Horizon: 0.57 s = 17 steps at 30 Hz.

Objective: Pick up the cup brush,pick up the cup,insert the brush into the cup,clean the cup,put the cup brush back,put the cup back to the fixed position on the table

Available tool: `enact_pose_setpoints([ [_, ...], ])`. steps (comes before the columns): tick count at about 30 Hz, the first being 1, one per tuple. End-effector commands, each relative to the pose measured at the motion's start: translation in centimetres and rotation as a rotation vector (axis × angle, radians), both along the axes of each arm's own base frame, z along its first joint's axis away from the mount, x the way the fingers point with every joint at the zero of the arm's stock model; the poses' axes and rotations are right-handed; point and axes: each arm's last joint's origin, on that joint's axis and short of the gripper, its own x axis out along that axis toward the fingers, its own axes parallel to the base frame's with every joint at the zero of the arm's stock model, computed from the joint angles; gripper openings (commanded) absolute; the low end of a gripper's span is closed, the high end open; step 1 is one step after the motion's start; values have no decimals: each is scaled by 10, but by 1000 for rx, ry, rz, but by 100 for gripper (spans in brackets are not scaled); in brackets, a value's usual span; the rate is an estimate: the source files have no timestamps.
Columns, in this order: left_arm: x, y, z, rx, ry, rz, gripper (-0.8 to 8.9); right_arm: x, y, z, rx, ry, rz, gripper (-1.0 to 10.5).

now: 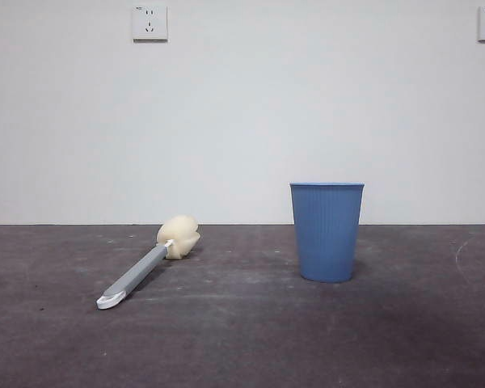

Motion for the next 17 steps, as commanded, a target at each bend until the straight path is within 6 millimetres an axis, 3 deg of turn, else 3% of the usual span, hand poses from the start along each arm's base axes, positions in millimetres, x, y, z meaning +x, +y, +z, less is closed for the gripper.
enact_pose_setpoints([
  [1,-3,-1,19,-24,40,-21,-6,2,2,20,14,10,49,-12],
  [10,-7,-6,73,33,224,-236,-7,13,5,83,-68,218,163,-11],
  [17,-9,-10,95,64,389,-390,-7,17,10,119,-140,423,379,-11],
])
